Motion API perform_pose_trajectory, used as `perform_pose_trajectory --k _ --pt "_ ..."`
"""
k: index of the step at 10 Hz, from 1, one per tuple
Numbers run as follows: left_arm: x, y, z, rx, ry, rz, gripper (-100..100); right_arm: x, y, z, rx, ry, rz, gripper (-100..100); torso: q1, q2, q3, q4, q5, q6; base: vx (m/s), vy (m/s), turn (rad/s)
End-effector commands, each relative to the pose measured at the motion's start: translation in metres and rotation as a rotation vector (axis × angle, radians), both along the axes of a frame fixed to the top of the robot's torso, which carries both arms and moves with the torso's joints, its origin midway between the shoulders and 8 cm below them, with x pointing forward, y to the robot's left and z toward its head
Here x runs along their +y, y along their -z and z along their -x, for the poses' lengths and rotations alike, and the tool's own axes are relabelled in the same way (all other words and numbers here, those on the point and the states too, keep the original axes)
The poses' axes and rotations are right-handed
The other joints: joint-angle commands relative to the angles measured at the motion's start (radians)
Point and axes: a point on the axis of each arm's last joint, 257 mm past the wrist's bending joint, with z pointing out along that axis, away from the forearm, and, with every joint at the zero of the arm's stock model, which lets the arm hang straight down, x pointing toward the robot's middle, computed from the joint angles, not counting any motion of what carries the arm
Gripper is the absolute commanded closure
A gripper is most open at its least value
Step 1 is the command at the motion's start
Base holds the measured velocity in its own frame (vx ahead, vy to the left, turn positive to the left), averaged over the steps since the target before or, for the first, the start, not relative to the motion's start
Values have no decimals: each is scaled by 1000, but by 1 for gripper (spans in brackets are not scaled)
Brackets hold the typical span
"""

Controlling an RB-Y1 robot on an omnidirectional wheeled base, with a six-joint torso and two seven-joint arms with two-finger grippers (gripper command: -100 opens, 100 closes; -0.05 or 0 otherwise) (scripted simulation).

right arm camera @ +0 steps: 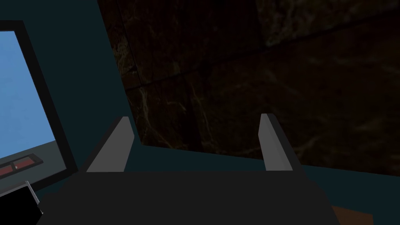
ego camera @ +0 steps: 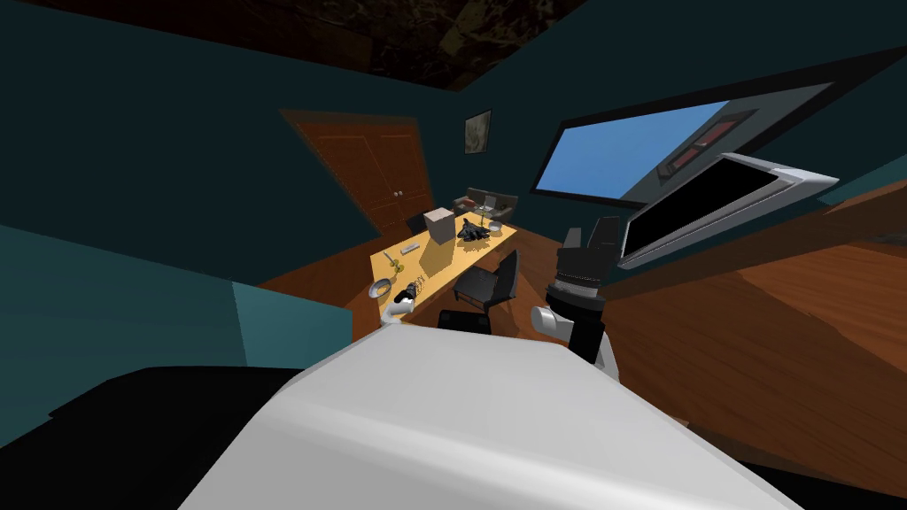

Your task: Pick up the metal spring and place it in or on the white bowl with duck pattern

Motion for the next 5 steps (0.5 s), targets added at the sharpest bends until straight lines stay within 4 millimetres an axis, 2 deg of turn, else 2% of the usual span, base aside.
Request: perform_pose_trajectory --k 1,4,5 --pt "0 0 0 0 0 0 100 0 0 0 0 0 0 0 0 0 0 0 0 0 0 0 0" --pt "0 -2 -2 -5 1 -2 100 0 0 0 0 0 0 0 0 1 0 -1 1 -1 0 0 0" --pt "0 -2 -2 -5 1 -2 0 0 0 0 0 0 0 0 0 1 0 -1 1 -1 0 0 0"
